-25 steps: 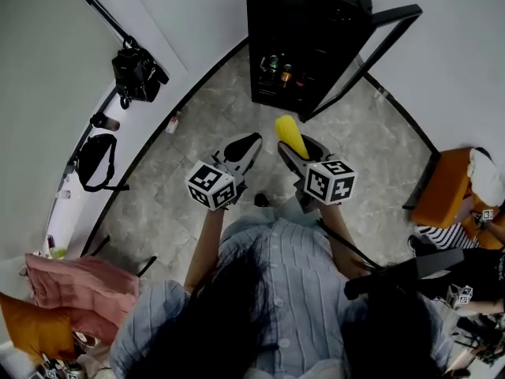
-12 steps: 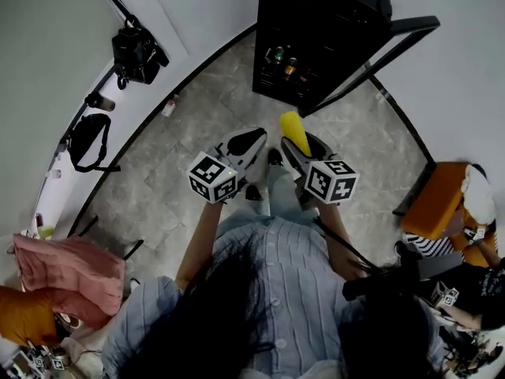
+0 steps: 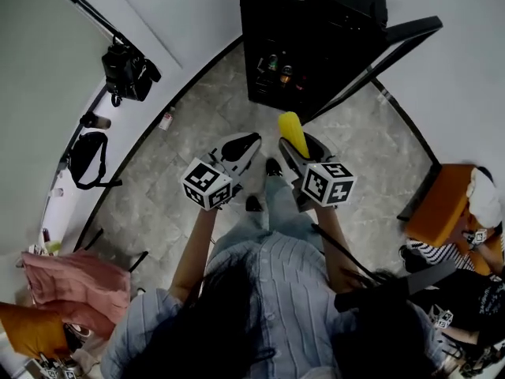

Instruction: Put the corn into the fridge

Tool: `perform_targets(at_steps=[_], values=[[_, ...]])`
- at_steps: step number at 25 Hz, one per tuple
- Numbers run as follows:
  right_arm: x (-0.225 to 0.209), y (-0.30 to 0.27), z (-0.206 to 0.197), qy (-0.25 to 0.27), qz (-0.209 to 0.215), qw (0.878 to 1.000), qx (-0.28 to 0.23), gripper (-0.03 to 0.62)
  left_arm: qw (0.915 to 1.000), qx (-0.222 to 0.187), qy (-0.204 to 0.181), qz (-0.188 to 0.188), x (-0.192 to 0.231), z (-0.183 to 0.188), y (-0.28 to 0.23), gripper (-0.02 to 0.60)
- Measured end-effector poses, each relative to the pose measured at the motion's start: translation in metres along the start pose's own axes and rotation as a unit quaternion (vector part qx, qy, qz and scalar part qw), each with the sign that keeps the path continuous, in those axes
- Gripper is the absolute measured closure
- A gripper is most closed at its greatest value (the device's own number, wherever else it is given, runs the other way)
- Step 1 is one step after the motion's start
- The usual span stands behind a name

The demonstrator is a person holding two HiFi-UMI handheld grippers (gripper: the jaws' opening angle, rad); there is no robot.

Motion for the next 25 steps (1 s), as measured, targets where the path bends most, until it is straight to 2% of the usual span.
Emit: perform_targets(at_steps=[14,20,25], values=[[-0.075,-0.059,0.026,-0.004,-0.015,1.0,-0.007,0.339,0.9995,-0.031,0.004,0.006,0.044,-0.007,-0.07,0.566],[-0.102,-0.094,0.044,0.0,-0.028,1.0,-0.015,0.339,0.9989,-0.037,-0.006,0.027,0.079,0.001,-0.087,0.566],[-0.12,-0.125,0.061,0.015,-0.038,0.999,-0.017,0.339,0.9991,-0.03,0.013,0.027,0.106,0.001,-0.105,0.566]])
Point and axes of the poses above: the fingertips, and each gripper's own axes: y backward along the fingers, x to its left, z out of its top, the point moved 9 cm from there along y, backward along the fingers
